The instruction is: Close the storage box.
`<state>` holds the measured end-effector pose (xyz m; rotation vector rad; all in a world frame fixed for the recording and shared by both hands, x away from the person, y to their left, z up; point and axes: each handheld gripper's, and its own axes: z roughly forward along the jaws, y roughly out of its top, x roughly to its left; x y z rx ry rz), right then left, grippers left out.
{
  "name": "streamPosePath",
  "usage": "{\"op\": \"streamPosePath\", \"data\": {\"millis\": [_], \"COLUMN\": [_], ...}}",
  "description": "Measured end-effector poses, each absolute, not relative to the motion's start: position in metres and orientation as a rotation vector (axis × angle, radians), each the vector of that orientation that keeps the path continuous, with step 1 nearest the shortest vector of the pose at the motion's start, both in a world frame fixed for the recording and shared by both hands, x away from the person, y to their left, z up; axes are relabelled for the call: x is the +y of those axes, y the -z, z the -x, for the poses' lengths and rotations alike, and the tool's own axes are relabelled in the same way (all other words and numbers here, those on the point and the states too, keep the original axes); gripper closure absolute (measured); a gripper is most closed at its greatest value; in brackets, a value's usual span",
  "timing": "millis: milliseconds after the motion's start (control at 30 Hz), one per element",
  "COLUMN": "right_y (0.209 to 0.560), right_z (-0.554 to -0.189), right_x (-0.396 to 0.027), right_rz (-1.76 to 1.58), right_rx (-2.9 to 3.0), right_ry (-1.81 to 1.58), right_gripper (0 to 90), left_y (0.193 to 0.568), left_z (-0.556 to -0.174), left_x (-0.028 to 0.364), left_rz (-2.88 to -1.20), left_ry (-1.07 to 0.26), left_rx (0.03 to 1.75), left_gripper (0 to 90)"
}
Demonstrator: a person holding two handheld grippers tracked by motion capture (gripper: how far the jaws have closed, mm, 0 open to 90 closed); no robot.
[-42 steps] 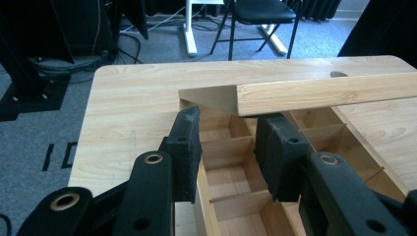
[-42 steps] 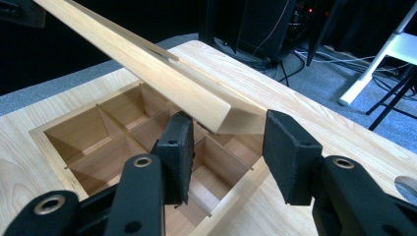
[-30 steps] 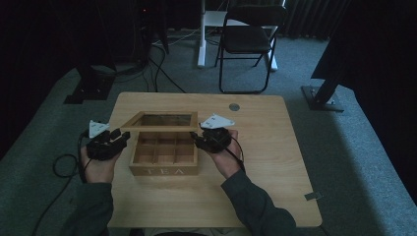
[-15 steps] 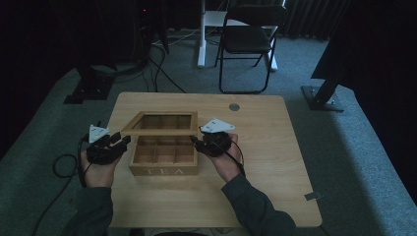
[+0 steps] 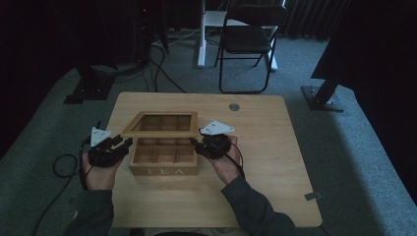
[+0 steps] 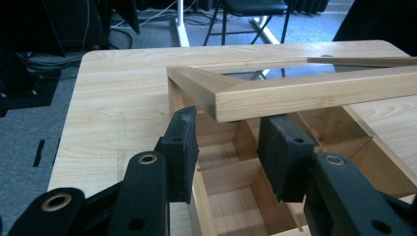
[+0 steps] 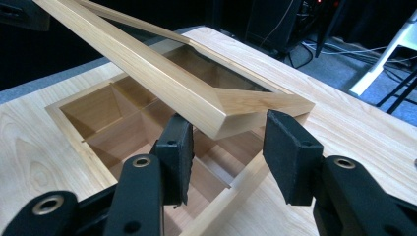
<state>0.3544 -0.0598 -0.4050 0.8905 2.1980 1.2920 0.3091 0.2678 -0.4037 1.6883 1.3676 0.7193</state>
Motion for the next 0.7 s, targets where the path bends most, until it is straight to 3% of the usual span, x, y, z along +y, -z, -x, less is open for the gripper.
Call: {"op": "streamPosePath", "data": {"millis": [700], "right_y": [0.4149], "right_z": [-0.3476], "right_x": [-0.0583], "right_rz": [-0.895], "right_rx": [2.213], "right_ry": [-1.292], "right_gripper": [53.5], "left_y": [0.4122], "left_z": [-0.3018], "left_x": [0.2649], "left_rz": [-1.703], "left_ry": [-0.717], "left_rx": [1.380], "left_gripper": [59.4]}}
